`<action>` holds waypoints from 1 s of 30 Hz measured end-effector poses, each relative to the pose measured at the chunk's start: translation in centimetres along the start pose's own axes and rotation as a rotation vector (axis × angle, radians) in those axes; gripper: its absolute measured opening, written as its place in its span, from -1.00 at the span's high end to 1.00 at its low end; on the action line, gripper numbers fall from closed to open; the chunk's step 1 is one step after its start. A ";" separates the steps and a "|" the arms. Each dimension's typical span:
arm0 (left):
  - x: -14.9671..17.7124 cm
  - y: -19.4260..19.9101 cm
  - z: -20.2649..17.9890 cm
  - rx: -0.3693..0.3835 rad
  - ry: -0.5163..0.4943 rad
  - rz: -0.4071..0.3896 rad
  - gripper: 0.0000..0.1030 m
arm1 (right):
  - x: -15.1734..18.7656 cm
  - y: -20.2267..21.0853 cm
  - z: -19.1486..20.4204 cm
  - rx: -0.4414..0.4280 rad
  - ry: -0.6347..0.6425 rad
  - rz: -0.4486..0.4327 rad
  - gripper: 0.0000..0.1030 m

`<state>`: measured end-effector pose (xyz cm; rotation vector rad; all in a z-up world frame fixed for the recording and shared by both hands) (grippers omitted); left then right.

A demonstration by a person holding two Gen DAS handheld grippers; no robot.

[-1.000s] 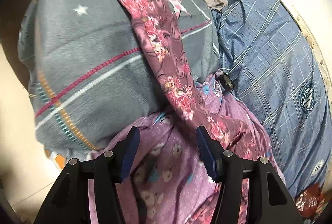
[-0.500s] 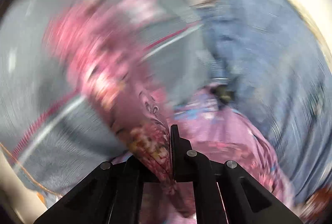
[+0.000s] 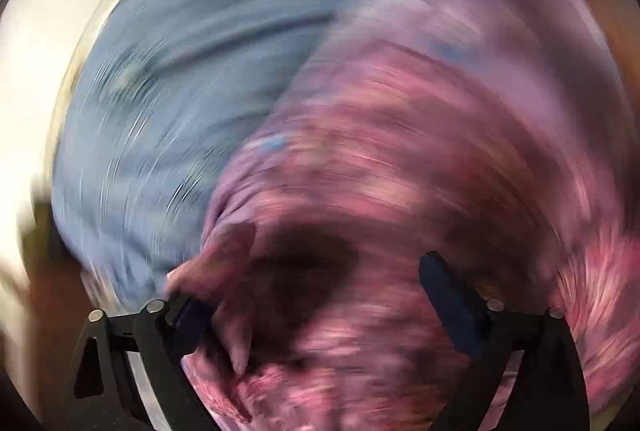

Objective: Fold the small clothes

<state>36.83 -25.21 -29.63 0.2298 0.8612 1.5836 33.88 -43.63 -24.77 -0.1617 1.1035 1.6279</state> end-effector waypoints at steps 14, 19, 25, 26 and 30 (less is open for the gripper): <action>12.8 6.8 6.6 0.084 0.463 -0.095 -0.40 | 6.3 -2.6 9.5 -0.226 0.449 0.299 0.18; 16.9 2.9 17.0 -0.001 0.717 -0.010 -0.40 | 13.1 -4.0 14.4 -0.332 0.560 0.484 -0.01; 14.8 -6.1 20.9 0.197 0.981 0.113 -0.36 | 17.8 -5.2 18.5 -0.350 0.645 0.486 -0.42; 14.6 -7.5 21.3 0.222 1.019 0.128 -0.36 | 18.7 -5.8 19.1 -0.324 0.671 0.471 -0.45; 14.2 -13.4 22.2 0.307 1.113 0.174 -0.15 | 21.5 -8.6 18.9 -0.191 0.777 0.497 -0.26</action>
Point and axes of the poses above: each gripper's, at about its wrist camera, not at the fingertips, and y roughly against the way its jaws point, z to its left, x to its underside, the point moved 6 cm from there along -y, roughly the way its jaws point
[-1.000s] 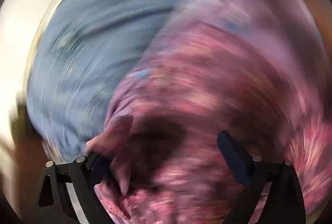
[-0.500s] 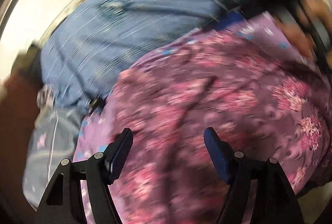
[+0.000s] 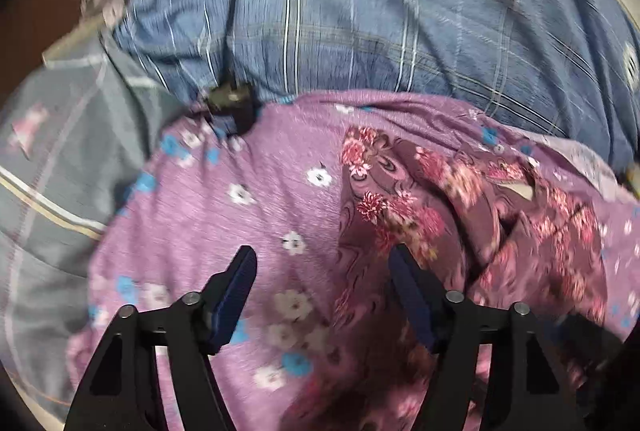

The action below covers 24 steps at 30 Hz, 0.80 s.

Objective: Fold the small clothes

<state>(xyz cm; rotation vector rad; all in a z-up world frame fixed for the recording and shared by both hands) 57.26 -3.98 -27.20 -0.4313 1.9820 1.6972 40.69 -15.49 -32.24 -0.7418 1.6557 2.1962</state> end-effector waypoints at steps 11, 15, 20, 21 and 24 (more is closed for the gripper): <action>1.1 -4.4 0.7 -0.105 0.046 0.021 0.91 | -1.7 8.7 -9.3 -0.191 -0.342 -0.260 0.85; 1.2 -5.3 1.7 -0.123 0.084 0.017 0.91 | 0.4 10.6 -17.1 -0.270 -0.677 -0.352 0.84; 0.4 -5.1 1.3 -0.010 0.175 -0.004 -0.06 | 5.4 10.7 -23.9 -0.246 -1.012 -0.350 0.74; 0.1 -4.8 1.0 0.049 0.205 -0.022 -0.35 | 6.1 10.8 -24.7 -0.255 -1.060 -0.356 0.73; -0.8 -4.2 -0.6 0.153 0.223 -0.076 -0.46 | 7.6 11.2 -26.1 -0.230 -1.144 -0.372 0.54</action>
Point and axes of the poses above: each gripper's, at about its wrist camera, not at the fingertips, and y roughly against the way its jaws point, z to its left, x to its underside, the point moved 6 cm from there along -y, roughly the way its jaws point
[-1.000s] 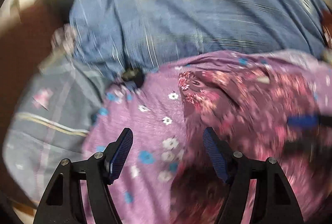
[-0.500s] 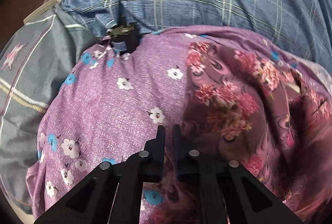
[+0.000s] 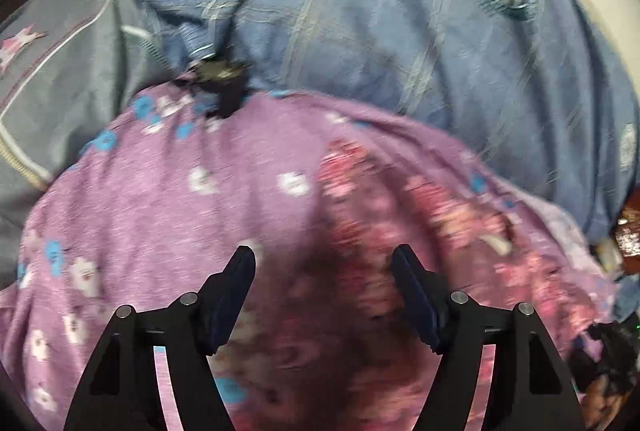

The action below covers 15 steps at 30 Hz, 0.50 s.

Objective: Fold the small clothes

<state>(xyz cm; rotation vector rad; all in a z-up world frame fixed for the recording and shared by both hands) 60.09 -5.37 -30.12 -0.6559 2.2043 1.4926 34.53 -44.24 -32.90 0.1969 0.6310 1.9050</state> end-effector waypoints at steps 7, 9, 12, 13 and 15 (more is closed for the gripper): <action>1.3 -5.0 -0.5 -0.072 -0.087 0.121 0.15 | 0.3 0.3 2.3 -0.027 0.080 -0.018 -0.32; 0.8 -4.8 0.0 -0.072 -0.072 0.090 0.47 | 0.5 -0.1 2.6 -0.044 0.078 -0.002 -0.32; 0.0 -3.9 1.3 -0.053 -0.021 0.044 0.54 | 0.5 -0.7 2.8 -0.011 0.092 -0.008 -0.32; -0.1 -3.7 1.8 -0.052 -0.002 0.037 0.55 | 0.7 -1.2 2.6 0.023 0.100 -0.003 -0.28; 0.1 -3.3 2.4 -0.035 0.021 0.051 0.56 | 1.1 -1.8 2.6 0.063 0.136 0.011 0.23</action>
Point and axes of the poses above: each gripper's, at about its wrist camera, not at the fingertips, and y roughly against the way its jaws point, z to its left, x to its underside, the point moved 6 cm from there along -y, roughly the way its jaws point
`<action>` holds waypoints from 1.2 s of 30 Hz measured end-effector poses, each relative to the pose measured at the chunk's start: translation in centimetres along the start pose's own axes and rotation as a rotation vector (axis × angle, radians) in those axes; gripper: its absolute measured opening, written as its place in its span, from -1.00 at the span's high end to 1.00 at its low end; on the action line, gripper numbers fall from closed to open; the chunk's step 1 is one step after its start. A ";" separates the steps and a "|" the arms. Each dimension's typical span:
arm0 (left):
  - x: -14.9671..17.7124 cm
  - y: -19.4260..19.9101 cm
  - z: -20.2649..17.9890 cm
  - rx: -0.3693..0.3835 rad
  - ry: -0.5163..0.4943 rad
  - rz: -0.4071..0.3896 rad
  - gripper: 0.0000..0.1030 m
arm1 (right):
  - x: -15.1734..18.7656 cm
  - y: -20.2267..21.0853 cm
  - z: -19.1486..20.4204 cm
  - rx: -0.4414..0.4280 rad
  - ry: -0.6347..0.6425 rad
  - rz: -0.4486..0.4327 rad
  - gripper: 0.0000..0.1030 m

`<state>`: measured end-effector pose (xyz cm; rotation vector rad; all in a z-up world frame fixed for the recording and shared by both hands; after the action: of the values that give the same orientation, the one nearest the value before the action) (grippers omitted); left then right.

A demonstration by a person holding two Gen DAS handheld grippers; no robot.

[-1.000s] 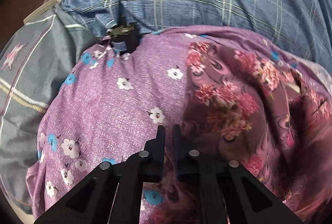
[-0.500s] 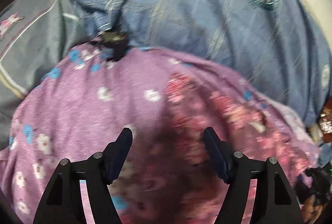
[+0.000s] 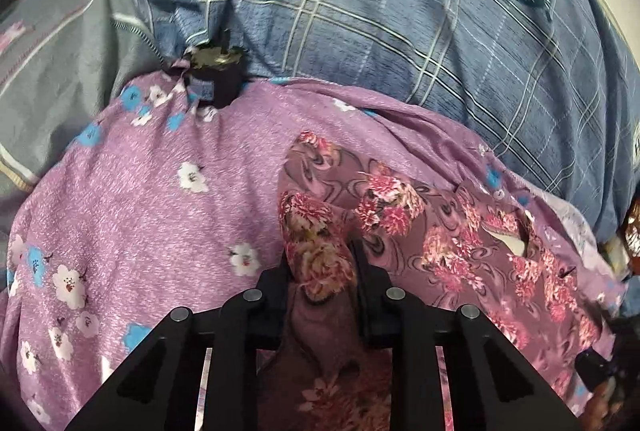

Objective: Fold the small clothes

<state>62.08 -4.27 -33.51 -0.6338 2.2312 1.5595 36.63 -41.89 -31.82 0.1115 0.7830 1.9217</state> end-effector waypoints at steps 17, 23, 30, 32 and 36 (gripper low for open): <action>0.5 4.8 0.3 -0.207 -0.100 -0.068 -0.24 | 4.1 1.7 -0.2 0.375 0.306 0.029 0.72; -1.2 10.8 -0.2 -0.335 -0.097 -0.337 -0.22 | 1.5 6.2 1.1 0.393 0.320 -0.201 0.42; -0.1 4.2 -5.1 -0.110 -0.177 -0.135 -0.28 | 5.6 0.4 5.8 0.261 0.527 -0.038 0.45; 0.5 1.9 -5.2 -0.162 -0.199 -0.070 -0.28 | 6.8 -1.5 6.2 0.272 0.564 0.005 0.46; 0.8 -0.6 -4.5 -0.270 -0.265 -0.015 -0.39 | 7.3 -5.0 3.8 0.418 0.584 0.072 0.54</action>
<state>61.58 -8.81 -32.92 -0.4804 1.8380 1.8363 38.52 -32.60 -33.52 -0.1799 1.5840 1.8457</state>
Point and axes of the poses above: each gripper's, at about its wrist camera, not at the fingertips, and y roughly against the way its jaws point, z to its left, x to its underside, the point moved 6 cm from there along -y, roughly the way its jaws point
